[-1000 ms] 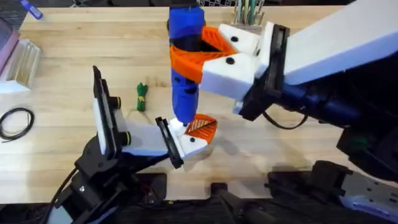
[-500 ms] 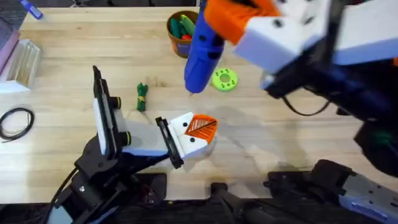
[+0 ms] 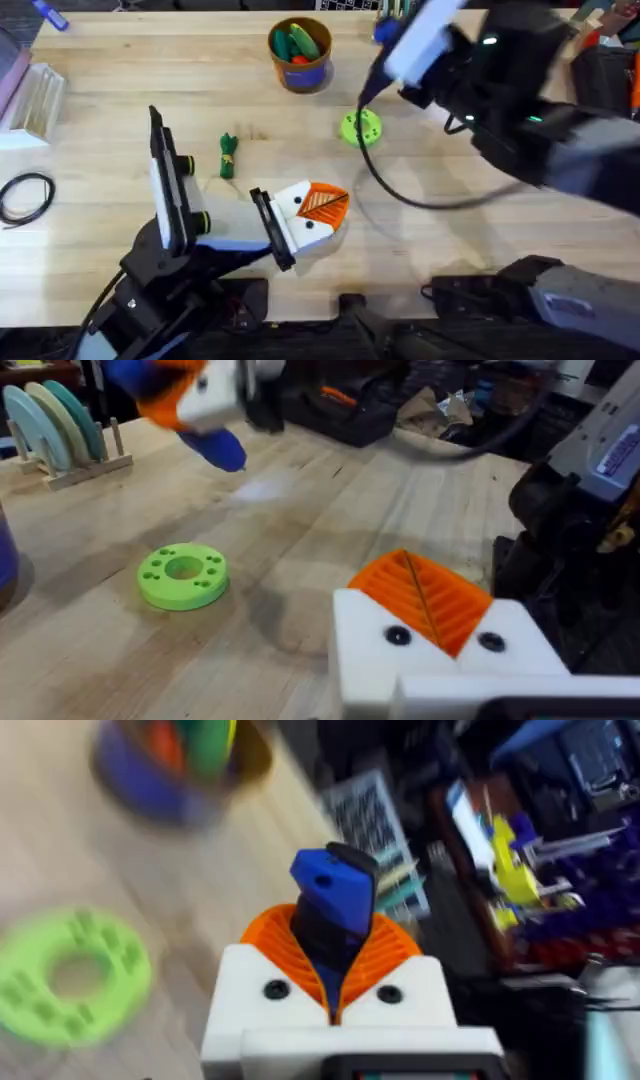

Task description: Pick up the gripper from the table and insert it into the empty holder that is missing its gripper. Then pick up a screw, insert it into the mounting hole, and use the screwdriver to tighten it. Finally, clean up the table by picking up the vegetable and placing it into the bucket.

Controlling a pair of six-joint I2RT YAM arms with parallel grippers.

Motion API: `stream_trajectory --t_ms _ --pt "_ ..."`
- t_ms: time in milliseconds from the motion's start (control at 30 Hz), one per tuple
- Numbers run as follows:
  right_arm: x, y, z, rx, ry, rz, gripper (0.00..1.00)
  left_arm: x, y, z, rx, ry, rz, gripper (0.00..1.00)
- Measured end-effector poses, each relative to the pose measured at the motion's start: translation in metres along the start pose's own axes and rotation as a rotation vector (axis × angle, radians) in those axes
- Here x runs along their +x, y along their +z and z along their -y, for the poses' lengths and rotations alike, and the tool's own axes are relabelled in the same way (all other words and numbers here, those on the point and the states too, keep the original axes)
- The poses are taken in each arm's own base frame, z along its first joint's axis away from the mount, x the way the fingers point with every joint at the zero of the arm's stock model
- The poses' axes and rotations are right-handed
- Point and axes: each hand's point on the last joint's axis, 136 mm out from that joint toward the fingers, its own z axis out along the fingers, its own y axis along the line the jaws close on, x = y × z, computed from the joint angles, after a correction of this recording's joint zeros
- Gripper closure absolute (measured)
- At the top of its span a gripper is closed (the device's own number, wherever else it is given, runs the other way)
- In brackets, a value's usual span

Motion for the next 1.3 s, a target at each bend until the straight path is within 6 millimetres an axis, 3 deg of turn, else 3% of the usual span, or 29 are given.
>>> stream_trajectory --t_ms 167,300,400,500,667,833,900,1067,1300 --pt "0.065 0.037 -0.029 -0.073 -0.267 -0.166 0.980 0.000 0.000 0.000 0.000 0.000 0.000 0.983" --pt "0.099 0.046 -0.056 -0.171 -0.375 -0.244 0.980 0.000 0.000 0.000 0.000 0.000 0.000 0.983" --pt "0.111 0.049 -0.069 -0.217 -0.429 -0.271 0.980 0.000 0.000 0.000 0.000 0.000 0.000 0.983" --pt "0.116 0.049 -0.074 -0.249 -0.459 -0.282 0.970 0.000 0.000 0.000 0.000 0.000 0.000 0.983" --pt "0.124 0.044 -0.084 -0.304 -0.470 -0.308 0.755 0.000 0.000 0.000 0.000 0.000 0.000 0.983" --pt "0.111 0.049 -0.073 -0.270 -0.459 -0.296 0.062 0.000 0.000 0.000 0.000 0.000 0.000 0.983" --pt "0.108 0.049 -0.072 -0.265 -0.435 -0.298 0.016 0.000 0.000 0.000 0.000 0.000 0.000 0.983" --pt "0.100 0.046 -0.078 -0.265 -0.343 -0.306 0.011 0.000 0.000 0.000 0.000 0.000 0.000 0.983" --pt "0.092 0.022 -0.079 -0.279 -0.154 -0.339 0.010 0.000 0.000 0.000 0.000 0.000 0.000 0.983"
